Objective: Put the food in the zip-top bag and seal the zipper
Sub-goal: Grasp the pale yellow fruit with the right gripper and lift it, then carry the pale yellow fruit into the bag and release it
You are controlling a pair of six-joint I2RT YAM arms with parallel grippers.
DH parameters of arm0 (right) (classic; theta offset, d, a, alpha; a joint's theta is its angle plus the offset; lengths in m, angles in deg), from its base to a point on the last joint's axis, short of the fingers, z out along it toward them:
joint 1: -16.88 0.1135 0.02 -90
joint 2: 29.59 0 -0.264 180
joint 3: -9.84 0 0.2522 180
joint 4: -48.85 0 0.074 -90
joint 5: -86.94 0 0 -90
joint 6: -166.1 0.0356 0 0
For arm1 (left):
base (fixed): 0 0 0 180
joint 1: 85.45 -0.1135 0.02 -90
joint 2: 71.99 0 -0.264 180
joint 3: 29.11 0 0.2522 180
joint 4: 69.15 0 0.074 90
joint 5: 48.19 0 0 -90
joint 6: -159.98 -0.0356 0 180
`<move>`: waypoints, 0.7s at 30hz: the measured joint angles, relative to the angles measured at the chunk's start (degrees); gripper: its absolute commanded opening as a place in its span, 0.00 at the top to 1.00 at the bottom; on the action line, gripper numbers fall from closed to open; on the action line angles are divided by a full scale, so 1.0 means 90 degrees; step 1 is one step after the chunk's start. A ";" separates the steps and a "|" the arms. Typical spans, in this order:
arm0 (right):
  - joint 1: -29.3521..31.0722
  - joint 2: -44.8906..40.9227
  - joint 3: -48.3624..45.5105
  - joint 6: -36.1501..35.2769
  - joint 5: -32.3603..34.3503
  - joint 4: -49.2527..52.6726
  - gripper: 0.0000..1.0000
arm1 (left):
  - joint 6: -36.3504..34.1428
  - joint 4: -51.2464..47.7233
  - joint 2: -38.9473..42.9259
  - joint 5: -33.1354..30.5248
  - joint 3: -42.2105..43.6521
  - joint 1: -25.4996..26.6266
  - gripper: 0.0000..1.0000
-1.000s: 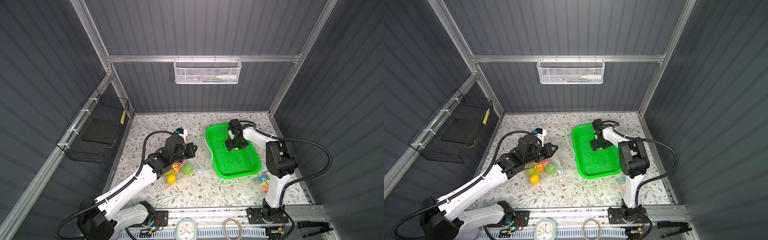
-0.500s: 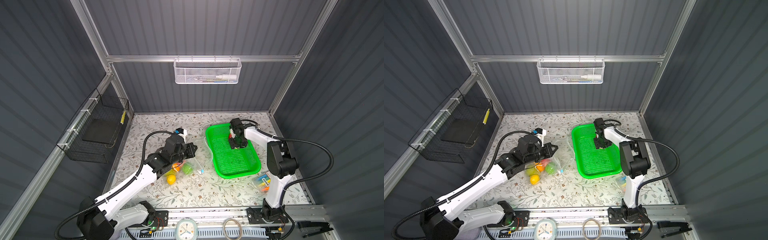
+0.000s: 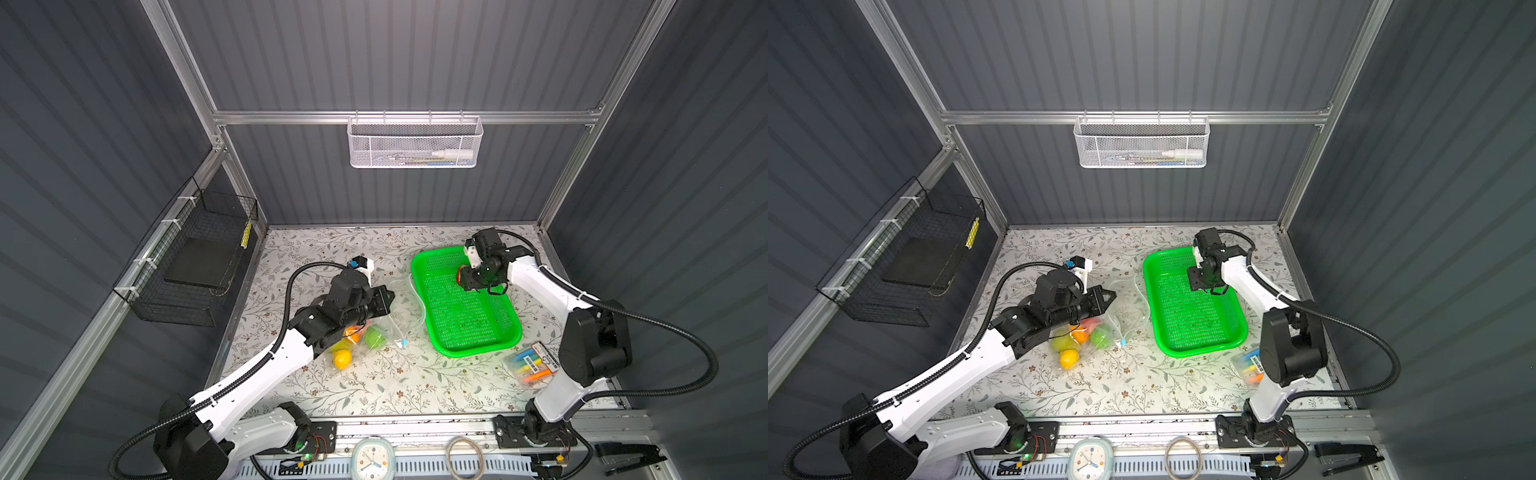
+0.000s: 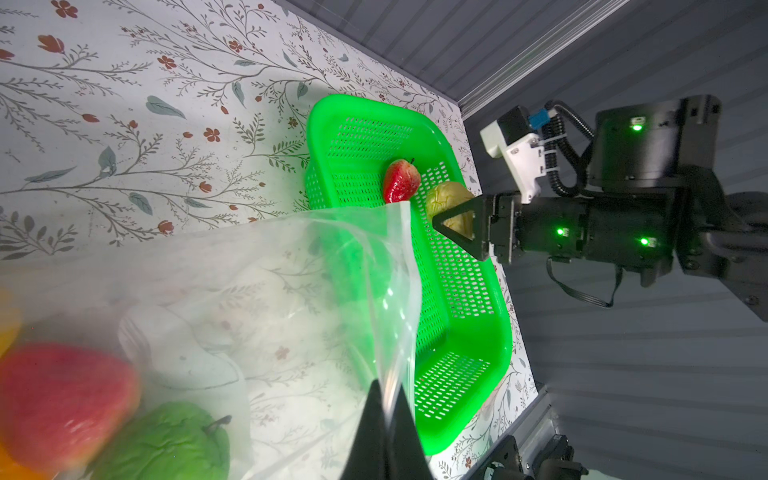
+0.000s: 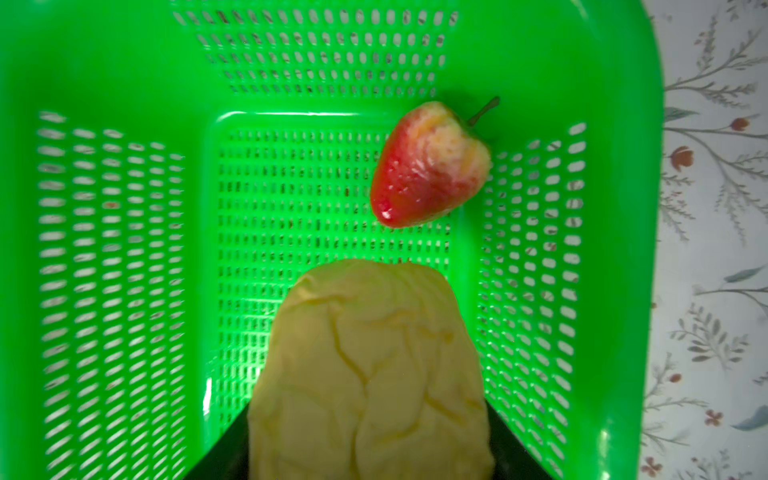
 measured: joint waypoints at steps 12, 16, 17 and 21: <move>0.0352 -0.1906 -0.0770 0.0622 -0.2084 -0.0845 0.54 | 0.0019 0.0002 -0.0002 0.0002 0.0000 0.0000 1.00; 0.0780 -0.2341 -0.0998 0.0792 -0.2450 -0.1066 0.54 | 0.0019 0.0005 -0.0027 0.0000 -0.0002 0.0000 1.00; 0.0928 -0.2429 -0.1049 0.0838 -0.2526 -0.1120 0.54 | 0.0019 0.0005 -0.0036 0.0000 -0.0002 0.0000 1.00; 0.1489 -0.2545 -0.1156 0.1008 -0.2671 -0.1307 0.54 | 0.0019 0.0005 -0.0068 0.0002 -0.0002 0.0000 1.00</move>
